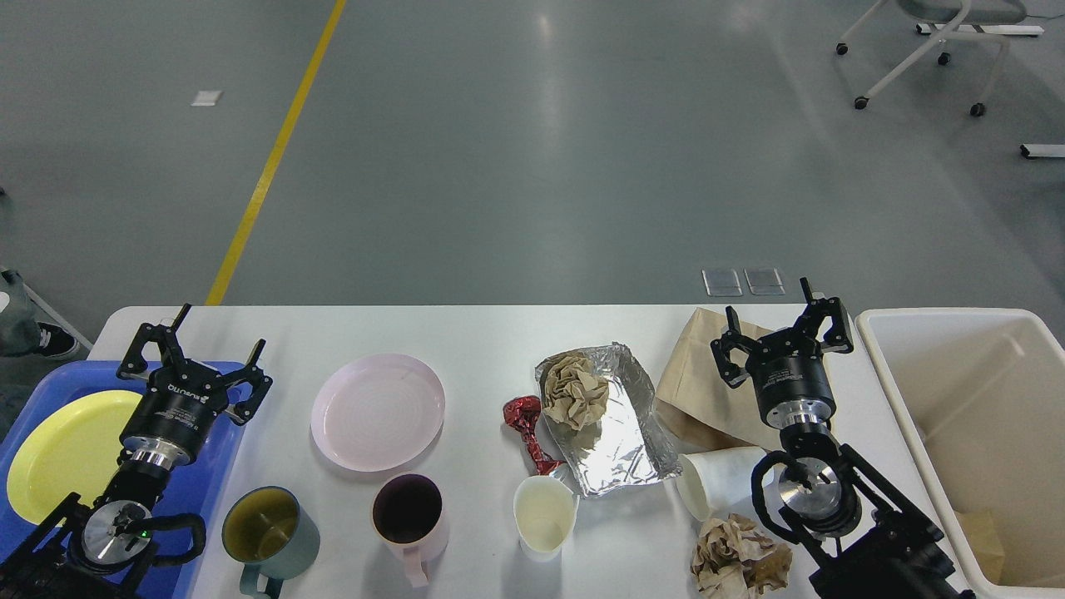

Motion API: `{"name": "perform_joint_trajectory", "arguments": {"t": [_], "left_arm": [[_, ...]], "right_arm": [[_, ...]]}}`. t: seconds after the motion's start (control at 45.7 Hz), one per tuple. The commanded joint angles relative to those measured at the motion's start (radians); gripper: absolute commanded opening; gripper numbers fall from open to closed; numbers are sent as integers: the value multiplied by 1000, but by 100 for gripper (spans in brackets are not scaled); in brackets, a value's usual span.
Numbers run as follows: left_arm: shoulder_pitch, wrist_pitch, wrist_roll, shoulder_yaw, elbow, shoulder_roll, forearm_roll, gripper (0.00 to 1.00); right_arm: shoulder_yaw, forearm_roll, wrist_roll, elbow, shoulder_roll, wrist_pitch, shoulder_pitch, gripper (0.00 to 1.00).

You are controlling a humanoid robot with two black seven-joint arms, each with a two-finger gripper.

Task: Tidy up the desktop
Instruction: 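Raise the left gripper and swing it toward the dark green mug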

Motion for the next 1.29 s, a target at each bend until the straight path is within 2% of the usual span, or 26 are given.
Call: {"name": "perform_joint_trajectory", "arguments": {"t": [0.0, 0.219, 0.306, 0.394, 0.481, 0.613, 0.722, 0.81, 0.875, 0.919, 1.029, 1.138, 1.269], "left_arm": [[0, 2, -2, -3, 1, 5, -2, 97], [-5, 19, 0, 4, 1, 29, -5, 97], [-11, 62, -2, 27, -1, 95, -11, 97], [-60, 91, 1, 142, -1, 189, -11, 97], [-149, 103, 11, 355, 12, 299, -11, 97], [-354, 96, 15, 786, 21, 440, -9, 97], [-606, 90, 17, 1235, 16, 505, -6, 97], [-833, 85, 9, 1637, 9, 505, -3, 97], [-992, 80, 3, 1875, 5, 505, -11, 97], [-1063, 76, 18, 1975, -7, 503, -11, 97], [-1209, 70, 18, 2176, -102, 503, -3, 97], [-1350, 56, -28, 2287, -224, 470, -63, 97], [-1477, 62, -29, 2517, -335, 362, -77, 97]], "right_arm": [[0, 0, 0, 0, -1, 0, 0, 100], [0, 0, 0, 1, -1, 0, 0, 100], [0, 0, 0, 1, 1, -2, 0, 100], [0, 0, 0, 0, 1, 0, 0, 100], [0, 0, 0, 0, 1, 0, 0, 100], [0, 0, 0, 0, 1, 0, 0, 100], [0, 0, 0, 1, -1, 0, 0, 100], [0, 0, 0, 1, 1, 0, 0, 100], [0, 0, 0, 1, -1, 0, 0, 100], [0, 0, 0, 1, 1, 0, 0, 100], [0, 0, 0, 0, 1, 0, 0, 100], [0, 0, 0, 1, -1, 0, 0, 100], [0, 0, 0, 1, -1, 0, 0, 100]]}}
